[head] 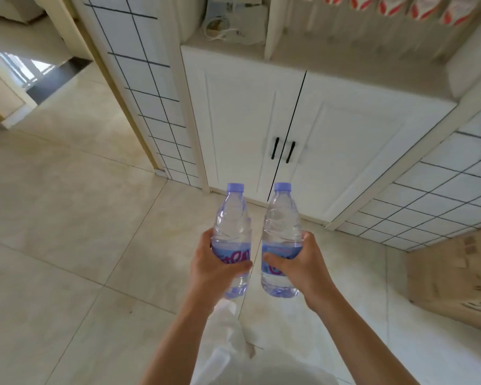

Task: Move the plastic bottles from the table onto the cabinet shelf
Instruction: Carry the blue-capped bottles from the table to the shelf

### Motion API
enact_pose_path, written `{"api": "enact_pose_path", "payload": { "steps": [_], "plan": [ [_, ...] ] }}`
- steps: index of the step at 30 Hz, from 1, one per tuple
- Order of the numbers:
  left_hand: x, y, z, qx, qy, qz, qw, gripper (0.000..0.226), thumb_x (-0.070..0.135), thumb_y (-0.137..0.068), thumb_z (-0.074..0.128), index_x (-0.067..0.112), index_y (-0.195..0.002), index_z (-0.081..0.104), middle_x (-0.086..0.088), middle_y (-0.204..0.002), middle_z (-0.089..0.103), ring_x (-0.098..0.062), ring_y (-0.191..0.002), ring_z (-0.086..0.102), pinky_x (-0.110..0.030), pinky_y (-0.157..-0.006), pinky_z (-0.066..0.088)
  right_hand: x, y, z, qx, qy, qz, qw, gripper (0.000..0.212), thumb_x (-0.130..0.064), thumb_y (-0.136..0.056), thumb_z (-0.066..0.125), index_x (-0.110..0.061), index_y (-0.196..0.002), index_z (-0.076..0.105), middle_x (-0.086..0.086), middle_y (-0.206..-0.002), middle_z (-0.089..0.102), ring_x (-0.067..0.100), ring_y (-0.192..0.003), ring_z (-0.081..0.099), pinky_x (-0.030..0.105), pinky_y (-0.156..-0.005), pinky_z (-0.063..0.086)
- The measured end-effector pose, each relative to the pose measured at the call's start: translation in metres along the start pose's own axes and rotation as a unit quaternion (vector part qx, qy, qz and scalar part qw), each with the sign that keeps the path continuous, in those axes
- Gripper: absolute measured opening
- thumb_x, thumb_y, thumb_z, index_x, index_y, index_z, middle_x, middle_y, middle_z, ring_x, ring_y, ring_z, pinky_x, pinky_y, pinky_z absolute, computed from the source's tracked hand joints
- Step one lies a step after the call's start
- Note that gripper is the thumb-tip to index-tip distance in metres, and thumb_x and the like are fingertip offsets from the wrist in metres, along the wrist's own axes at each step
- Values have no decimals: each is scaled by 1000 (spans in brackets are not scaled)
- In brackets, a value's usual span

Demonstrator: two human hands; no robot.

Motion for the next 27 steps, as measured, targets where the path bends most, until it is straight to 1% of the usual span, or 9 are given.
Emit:
{"api": "enact_pose_path", "payload": {
  "steps": [3,5,7,10,14,17,21,25,27],
  "plan": [
    [28,-48,7,-24,-15,25,999,78,24,-36,90,39,-105,55,12,-93,69,-8,-81,70,-32,-73,60,-23,-42,1,23,-9,-9,1000,71,-24,-58,89,-18,-118,51,1,-107,65,14,-93,66,29,-72,58],
    [49,-79,11,-34,-23,41,998,74,18,-40,92,43,-98,54,15,-89,68,1,-74,68,-22,-65,58,-41,-69,2,33,-19,-17,999,72,-22,-60,89,-19,-122,52,2,-109,67,16,-97,67,39,-80,60],
    [68,-109,15,-44,-36,55,997,72,13,-44,93,45,-94,52,16,-87,67,7,-72,65,-11,-57,52,-57,-95,1,45,-27,-21,998,73,-21,-61,89,-20,-124,52,2,-110,67,16,-98,67,42,-81,60],
    [100,-150,22,-61,-42,67,995,71,13,-46,92,44,-96,52,15,-89,67,6,-73,66,-11,-56,50,-82,-130,-1,75,-43,-29,996,74,-20,-60,89,-20,-123,51,0,-110,67,14,-98,67,40,-81,60],
    [136,-197,38,-84,-45,93,991,78,13,-48,92,36,-112,54,12,-95,68,-7,-83,69,-23,-67,56,-110,-170,-5,96,-71,-41,992,75,-19,-58,90,-22,-120,49,-4,-108,65,5,-92,66,20,-69,58],
    [166,-234,59,-99,-49,114,987,79,16,-47,93,33,-114,54,13,-95,69,-9,-85,69,-24,-67,56,-133,-205,-17,121,-72,-52,989,79,-24,-54,92,-28,-119,47,-13,-105,63,-1,-89,65,16,-64,54],
    [199,-271,89,-108,-44,134,984,78,19,-45,91,32,-114,56,12,-96,70,-10,-86,70,-34,-74,60,-155,-249,-40,142,-55,-60,986,82,-31,-53,92,-31,-120,45,-14,-105,62,2,-93,64,20,-70,54],
    [236,-305,124,-96,-23,157,983,79,23,-43,90,39,-111,54,19,-93,68,0,-82,67,-26,-70,57,-184,-299,-69,136,-37,-99,985,79,-34,-52,91,-28,-118,46,-14,-104,64,1,-92,65,16,-68,53],
    [259,-321,142,-85,-16,170,982,78,25,-42,88,41,-110,53,21,-92,68,4,-81,66,-20,-67,54,-199,-324,-86,132,-42,-111,984,81,-33,-51,90,-24,-121,49,-8,-108,67,8,-96,66,27,-75,57]
  ]
}}
Point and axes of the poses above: each hand's wrist, its own y-axis away from the middle knuckle, its own z-axis out of the palm, x = y × z, the point moved 4 cm from there along -y, towards the middle knuckle
